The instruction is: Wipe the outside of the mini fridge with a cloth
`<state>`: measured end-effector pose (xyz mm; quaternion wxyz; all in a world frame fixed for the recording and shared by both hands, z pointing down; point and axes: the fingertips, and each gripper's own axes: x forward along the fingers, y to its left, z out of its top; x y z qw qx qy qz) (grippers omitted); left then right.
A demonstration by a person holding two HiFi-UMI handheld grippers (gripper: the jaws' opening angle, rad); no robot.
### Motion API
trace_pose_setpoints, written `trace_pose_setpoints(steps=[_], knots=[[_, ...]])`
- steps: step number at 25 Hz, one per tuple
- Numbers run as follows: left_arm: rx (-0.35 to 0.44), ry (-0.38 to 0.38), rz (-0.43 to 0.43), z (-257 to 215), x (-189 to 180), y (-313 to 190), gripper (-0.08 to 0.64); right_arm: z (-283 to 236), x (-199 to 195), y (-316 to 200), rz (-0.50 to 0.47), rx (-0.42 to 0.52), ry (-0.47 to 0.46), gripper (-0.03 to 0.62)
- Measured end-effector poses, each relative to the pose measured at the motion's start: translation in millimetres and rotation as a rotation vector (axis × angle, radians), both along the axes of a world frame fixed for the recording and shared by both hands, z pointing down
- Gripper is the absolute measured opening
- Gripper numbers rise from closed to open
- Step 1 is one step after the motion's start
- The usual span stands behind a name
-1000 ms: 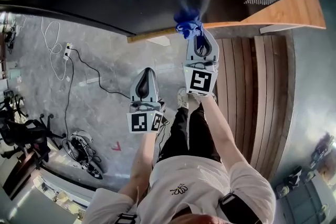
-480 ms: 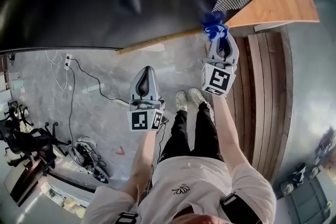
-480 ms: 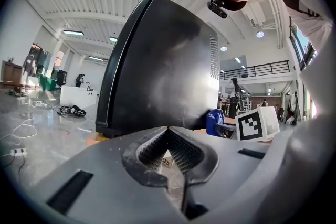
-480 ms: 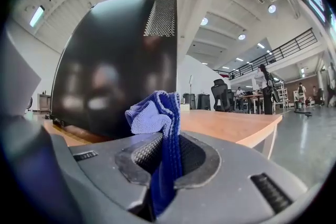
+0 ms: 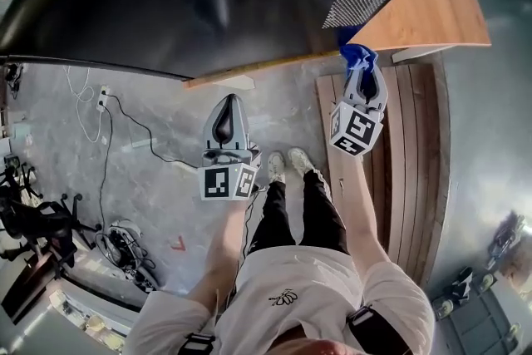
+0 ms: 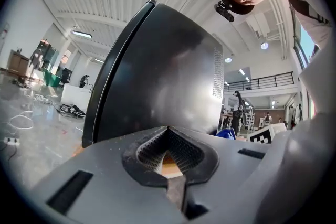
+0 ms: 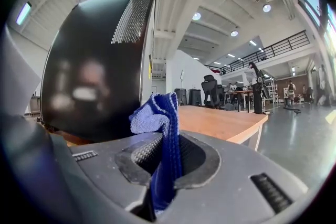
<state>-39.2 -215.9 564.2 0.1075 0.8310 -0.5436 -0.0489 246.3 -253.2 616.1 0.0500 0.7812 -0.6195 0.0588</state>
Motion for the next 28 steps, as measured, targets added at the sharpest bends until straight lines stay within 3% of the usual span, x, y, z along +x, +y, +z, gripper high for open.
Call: trace_pose_setpoints(steps=[5,9,14,18,22,28], knots=[[0.106,0.085,-0.006,-90.1,4.1,2.0,0.005,-70.0,-16.5,27.7,-0.074,0.011,-0.034,0.063],[0.142,0.077,0.029,-122.9,23.4,10.5,0.005,-110.6,-54.9,55.7,-0.220,-0.034,-0.099,0.063],[0.148,0.038,0.113,-152.3,24.5,59.6,0.005,-177.5,-106.4,106.5,-0.353,-0.014,0.003,0.062],[0.146,0.048,0.064,-168.3,-0.6,77.2,0.005,-196.8,-118.1,124.0,-0.392,0.005,-0.017,0.062],[0.163,0.047,0.003,-176.8,-21.8,77.6,0.005,-211.1,-123.0,123.4,-0.413,0.039,0.036,0.062],[0.194,0.030,-0.055,-185.5,-46.8,76.4,0.005,-218.6,-126.6,120.6,-0.420,0.074,0.031,0.061]])
